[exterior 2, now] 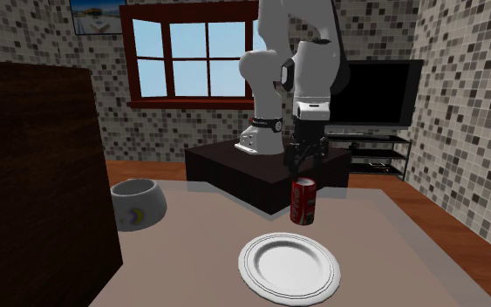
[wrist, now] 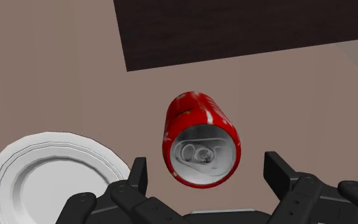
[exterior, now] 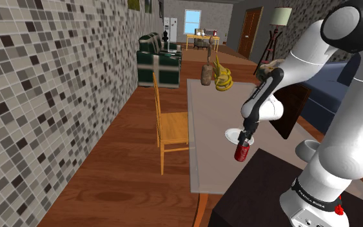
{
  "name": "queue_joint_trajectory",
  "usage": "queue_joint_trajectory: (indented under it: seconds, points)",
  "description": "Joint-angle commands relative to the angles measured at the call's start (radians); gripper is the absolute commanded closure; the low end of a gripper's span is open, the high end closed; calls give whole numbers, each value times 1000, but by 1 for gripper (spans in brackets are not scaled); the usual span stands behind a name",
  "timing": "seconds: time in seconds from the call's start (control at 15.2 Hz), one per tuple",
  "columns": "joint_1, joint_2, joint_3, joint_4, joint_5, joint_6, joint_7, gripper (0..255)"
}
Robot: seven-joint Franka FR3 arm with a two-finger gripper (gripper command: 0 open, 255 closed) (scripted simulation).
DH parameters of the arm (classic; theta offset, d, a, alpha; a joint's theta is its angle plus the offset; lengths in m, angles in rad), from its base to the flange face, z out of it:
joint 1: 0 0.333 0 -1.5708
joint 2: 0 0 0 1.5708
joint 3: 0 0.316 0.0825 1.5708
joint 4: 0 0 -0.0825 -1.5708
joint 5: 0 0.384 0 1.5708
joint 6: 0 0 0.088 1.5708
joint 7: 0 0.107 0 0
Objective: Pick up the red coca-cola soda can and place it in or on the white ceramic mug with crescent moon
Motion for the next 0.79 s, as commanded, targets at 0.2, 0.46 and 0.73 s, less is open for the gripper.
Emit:
queue_joint_trajectory:
  seconds: [0.2,0.46,0.73]
  points:
    - [-57,109,99,23,169,79,-123,0]
    - [-89,140,139,32,208,102,-153,0]
    - [-89,140,139,32,208,102,-153,0]
